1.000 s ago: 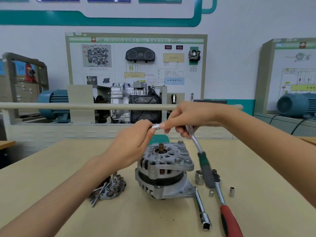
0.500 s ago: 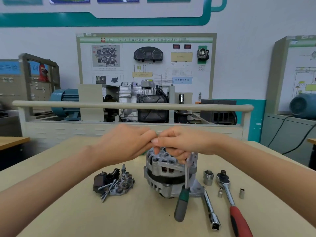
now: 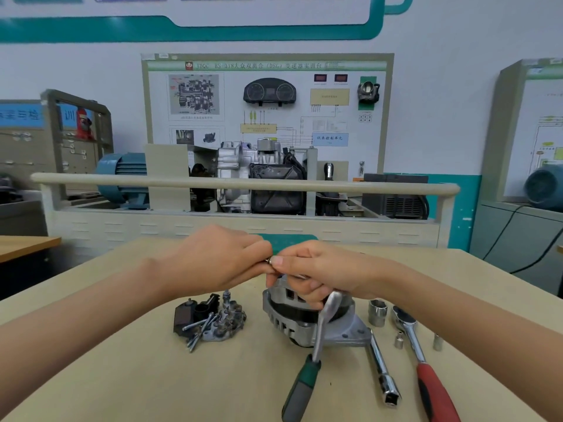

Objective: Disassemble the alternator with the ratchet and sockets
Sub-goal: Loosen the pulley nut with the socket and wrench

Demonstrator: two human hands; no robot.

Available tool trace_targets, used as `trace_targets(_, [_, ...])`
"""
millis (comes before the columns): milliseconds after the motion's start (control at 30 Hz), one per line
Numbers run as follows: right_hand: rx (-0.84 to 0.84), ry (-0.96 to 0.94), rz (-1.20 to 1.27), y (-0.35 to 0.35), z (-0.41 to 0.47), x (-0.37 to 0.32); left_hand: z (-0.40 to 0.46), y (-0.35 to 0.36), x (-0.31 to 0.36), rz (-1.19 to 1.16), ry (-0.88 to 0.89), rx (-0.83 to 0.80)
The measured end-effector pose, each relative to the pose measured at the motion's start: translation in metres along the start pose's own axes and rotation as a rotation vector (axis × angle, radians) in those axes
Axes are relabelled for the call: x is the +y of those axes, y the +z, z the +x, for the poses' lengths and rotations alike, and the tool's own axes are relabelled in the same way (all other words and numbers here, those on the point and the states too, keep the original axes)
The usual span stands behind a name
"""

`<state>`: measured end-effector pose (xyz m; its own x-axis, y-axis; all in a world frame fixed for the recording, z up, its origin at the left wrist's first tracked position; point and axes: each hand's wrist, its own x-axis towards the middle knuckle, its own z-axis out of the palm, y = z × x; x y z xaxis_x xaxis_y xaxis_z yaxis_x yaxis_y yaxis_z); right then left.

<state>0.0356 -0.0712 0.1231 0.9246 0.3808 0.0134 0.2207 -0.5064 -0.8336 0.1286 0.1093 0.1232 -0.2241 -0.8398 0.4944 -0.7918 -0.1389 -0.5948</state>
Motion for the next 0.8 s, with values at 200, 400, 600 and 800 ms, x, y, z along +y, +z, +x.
trace_targets(200, [0.05, 0.028, -0.169, 0.009, 0.0, -0.004, -0.007, -0.003, -0.01, 0.133, 0.105, -0.148])
trace_targets(400, [0.301, -0.111, -0.599, 0.017, -0.001, -0.004, -0.008, 0.001, -0.007, 0.131, 0.033, -0.103])
trace_targets(600, [0.331, -0.076, -0.777, 0.018, 0.0, 0.002, -0.004, 0.005, 0.002, 0.125, -0.013, -0.135])
trace_targets(800, [0.297, -0.087, -0.902, 0.025, -0.005, 0.001, -0.001, 0.007, -0.013, 0.183, 0.194, -0.124])
